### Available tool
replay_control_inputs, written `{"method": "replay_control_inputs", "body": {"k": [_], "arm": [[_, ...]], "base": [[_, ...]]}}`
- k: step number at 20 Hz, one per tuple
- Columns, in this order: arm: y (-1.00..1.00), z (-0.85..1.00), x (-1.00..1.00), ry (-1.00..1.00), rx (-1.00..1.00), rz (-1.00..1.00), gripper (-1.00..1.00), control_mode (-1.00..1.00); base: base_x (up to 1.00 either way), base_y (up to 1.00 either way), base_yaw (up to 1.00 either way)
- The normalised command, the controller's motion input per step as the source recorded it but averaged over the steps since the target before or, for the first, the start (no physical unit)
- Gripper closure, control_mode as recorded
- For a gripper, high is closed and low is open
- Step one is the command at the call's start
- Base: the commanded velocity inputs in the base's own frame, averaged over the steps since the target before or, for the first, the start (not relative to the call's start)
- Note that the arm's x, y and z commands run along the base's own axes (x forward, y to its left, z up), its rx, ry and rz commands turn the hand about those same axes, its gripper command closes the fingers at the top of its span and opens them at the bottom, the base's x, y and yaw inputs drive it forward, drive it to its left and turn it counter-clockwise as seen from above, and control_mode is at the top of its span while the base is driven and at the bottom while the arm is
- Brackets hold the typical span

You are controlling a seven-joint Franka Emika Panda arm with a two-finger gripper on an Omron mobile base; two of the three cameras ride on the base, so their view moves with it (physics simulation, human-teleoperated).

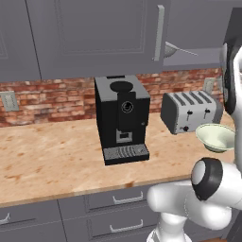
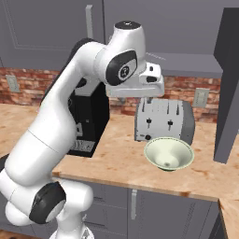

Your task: Open the cabinet and setup a tea strainer by placing it in the bowl upright.

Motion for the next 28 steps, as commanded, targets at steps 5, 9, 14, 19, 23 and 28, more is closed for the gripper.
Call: {"method": "replay_control_inputs", "body": {"k": [5, 9, 14, 19, 23, 28], "arm": [[0.52, 0.26, -0.01, -0.51, 0.36, -0.25, -1.0, -1.0], [0.34, 0.76, 0.0, -0.39, -0.04, 0.01, -1.0, -1.0], [0.44, 0.62, -0.01, -0.17, -0.28, 0.02, -1.0, -1.0], [0.56, 0.45, 0.0, -0.02, 0.06, -0.02, -1.0, -1.0], [0.6, 0.58, 0.0, -0.03, 0.07, 0.0, -1.0, -1.0], [0.54, 0.59, 0.0, -0.09, 0.0, -0.03, -1.0, -1.0]], "base": [[0.0, 0.0, 0.0], [0.0, 0.0, 0.0], [0.0, 0.0, 0.0], [0.0, 0.0, 0.0], [0.0, 0.0, 0.0], [0.0, 0.0, 0.0]]}}
